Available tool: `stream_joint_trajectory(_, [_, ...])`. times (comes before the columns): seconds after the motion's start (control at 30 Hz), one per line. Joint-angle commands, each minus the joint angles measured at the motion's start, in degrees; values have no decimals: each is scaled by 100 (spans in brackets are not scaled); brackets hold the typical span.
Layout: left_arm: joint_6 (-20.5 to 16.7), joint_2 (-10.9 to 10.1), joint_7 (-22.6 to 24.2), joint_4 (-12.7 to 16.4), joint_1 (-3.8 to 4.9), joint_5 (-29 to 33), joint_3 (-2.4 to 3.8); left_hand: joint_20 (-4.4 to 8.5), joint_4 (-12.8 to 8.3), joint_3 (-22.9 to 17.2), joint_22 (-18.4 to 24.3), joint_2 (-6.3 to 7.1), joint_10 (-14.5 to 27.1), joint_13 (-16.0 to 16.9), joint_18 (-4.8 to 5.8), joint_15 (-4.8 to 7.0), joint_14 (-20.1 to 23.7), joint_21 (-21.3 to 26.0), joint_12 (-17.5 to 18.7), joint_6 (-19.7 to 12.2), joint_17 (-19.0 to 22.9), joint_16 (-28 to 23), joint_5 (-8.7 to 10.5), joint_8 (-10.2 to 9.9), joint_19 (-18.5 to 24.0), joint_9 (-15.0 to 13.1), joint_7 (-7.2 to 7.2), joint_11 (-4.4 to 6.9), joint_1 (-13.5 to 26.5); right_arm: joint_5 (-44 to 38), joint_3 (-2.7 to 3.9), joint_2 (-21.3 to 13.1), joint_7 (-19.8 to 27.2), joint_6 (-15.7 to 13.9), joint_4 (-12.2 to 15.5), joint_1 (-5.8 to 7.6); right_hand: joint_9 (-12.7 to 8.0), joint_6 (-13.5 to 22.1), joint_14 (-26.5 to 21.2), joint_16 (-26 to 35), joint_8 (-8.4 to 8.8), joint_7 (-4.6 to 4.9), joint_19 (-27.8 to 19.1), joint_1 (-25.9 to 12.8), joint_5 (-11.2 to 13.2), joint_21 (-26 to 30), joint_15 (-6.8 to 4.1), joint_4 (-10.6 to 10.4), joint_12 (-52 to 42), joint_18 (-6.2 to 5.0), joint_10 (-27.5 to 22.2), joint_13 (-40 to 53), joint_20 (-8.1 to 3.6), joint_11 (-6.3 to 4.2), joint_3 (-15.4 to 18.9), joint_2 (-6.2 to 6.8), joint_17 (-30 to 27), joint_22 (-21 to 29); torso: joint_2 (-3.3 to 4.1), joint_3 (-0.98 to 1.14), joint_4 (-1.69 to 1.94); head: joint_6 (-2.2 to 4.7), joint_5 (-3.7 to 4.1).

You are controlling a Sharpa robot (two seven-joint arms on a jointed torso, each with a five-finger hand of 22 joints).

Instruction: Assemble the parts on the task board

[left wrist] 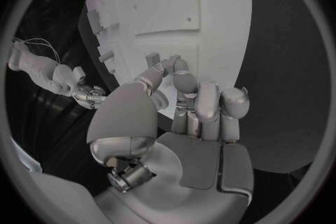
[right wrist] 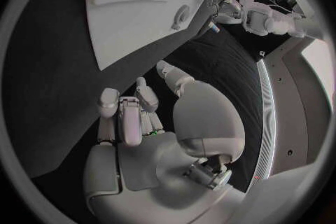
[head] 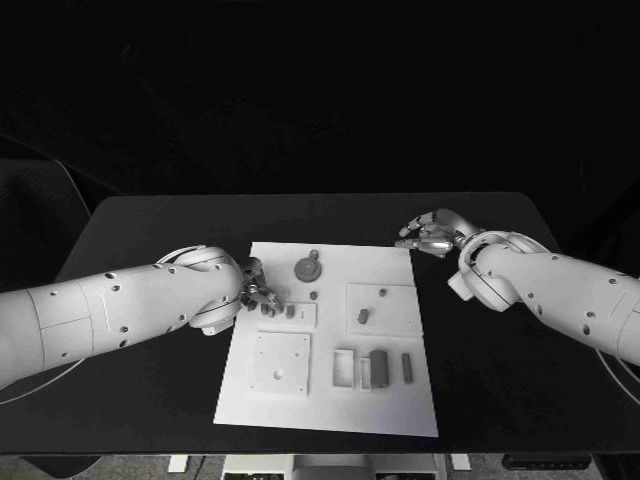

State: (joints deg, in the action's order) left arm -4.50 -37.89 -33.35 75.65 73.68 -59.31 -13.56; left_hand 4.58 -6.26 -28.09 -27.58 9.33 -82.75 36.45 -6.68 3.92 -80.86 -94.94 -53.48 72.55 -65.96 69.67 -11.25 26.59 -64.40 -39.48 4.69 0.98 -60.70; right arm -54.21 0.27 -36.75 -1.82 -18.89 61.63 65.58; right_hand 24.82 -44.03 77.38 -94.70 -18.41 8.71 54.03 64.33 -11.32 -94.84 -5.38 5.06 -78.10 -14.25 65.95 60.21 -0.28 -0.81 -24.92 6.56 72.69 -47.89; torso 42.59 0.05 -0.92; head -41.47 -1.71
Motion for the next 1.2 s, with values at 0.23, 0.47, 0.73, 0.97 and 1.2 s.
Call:
stream_joint_trajectory(0.23, [-65, 9, 176, 25, -6, 52, -1, -6, -37, 31, -5, -29, -72, 13, -632, 236, -100, -326, -29, -52, -9, 30, 20, -3, 51, 1, 0, 180, 7, -12, 1, 6, 35, 74, 6, -7, -6, -73, -41, -46, -23, 104, 32, -61, -24, -329, 0, -31, 4, -74, -24, -9, 1, 0, -13, -19, -5, 10, -1, 1, -1, 2, -1])
stream_joint_trajectory(0.47, [-175, 11, 218, 19, -6, 41, -1, -10, -69, 142, -8, 10, -36, 34, -635, 233, -72, -333, -49, -90, -23, 48, 71, -9, 76, -6, 15, 173, 55, -11, 1, 11, 37, 74, 12, -11, -7, -73, -40, -47, -23, 104, 32, -63, -24, -329, 0, -31, 4, -74, -24, -9, 1, 0, -13, -19, -4, 10, 0, 1, 1, 5, -2])
stream_joint_trajectory(0.73, [-138, 0, 210, 8, -6, -19, -1, -11, -82, 181, -8, 3, -24, 44, -639, 232, -60, -336, -59, -148, -30, 54, 72, -34, 87, -1, 30, 172, 58, -10, 1, 7, 37, 75, 11, -11, -7, -72, -38, -48, -23, 104, 32, -64, -24, -329, 0, -31, 3, -74, -24, -9, 1, 0, -14, -20, -2, 10, -1, 2, 1, 4, 1])
stream_joint_trajectory(0.97, [-41, -1, 218, 12, -6, -96, -1, -8, -126, 213, -10, 12, -10, 56, -648, 234, -48, -339, -73, -190, -39, 65, 73, -47, 100, -1, 38, 175, 11, -9, 1, 8, 39, 76, 9, -12, -7, -72, -32, -51, -22, 104, 32, -66, -24, -329, 0, -32, 3, -74, -24, -10, 1, 0, -15, -20, 5, 10, 0, -1, -1, 3, 4])
stream_joint_trajectory(1.2, [68, 0, 236, 18, -6, -83, -1, -8, -143, 229, -10, 16, 0, 62, -652, 235, -40, -340, -79, -207, -43, 69, 74, -52, 108, -2, 42, 176, -16, -9, 1, 8, 38, 80, 12, -12, -7, -72, -36, -49, -22, 104, 32, -67, -25, -329, 0, -32, 3, -74, -24, -10, 1, 0, -15, -20, -1, 10, -2, -2, 3, -3, 6])
